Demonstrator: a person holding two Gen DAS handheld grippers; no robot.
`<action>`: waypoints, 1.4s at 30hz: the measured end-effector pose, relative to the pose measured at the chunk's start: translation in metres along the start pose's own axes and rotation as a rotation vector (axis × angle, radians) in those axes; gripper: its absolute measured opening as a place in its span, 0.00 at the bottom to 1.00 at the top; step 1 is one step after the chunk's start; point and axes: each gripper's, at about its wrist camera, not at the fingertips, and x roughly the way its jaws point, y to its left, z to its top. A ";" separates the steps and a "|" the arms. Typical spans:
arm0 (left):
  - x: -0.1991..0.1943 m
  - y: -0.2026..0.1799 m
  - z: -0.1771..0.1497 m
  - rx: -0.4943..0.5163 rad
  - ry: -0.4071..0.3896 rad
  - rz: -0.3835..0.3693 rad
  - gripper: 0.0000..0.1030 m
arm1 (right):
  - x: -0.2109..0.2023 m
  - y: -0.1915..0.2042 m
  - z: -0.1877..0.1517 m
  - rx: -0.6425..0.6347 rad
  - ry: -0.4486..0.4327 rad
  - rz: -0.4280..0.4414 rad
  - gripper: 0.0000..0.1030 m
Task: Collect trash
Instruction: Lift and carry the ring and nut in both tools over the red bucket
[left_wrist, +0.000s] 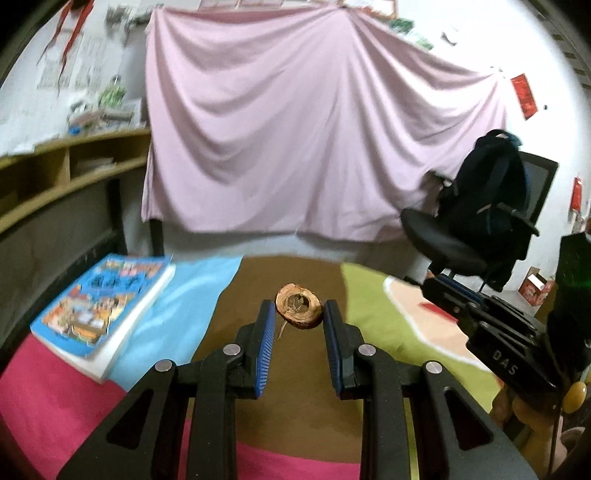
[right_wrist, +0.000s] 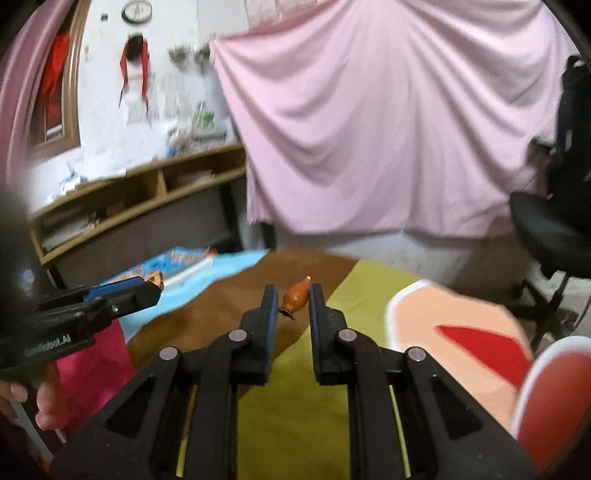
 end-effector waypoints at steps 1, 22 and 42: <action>-0.002 -0.004 0.004 0.010 -0.014 -0.005 0.22 | -0.011 -0.003 0.002 0.003 -0.035 -0.017 0.45; -0.038 -0.152 0.029 0.243 -0.169 -0.190 0.22 | -0.176 -0.062 0.009 0.051 -0.401 -0.288 0.45; 0.004 -0.252 0.005 0.321 -0.058 -0.385 0.22 | -0.219 -0.129 -0.020 0.161 -0.251 -0.436 0.45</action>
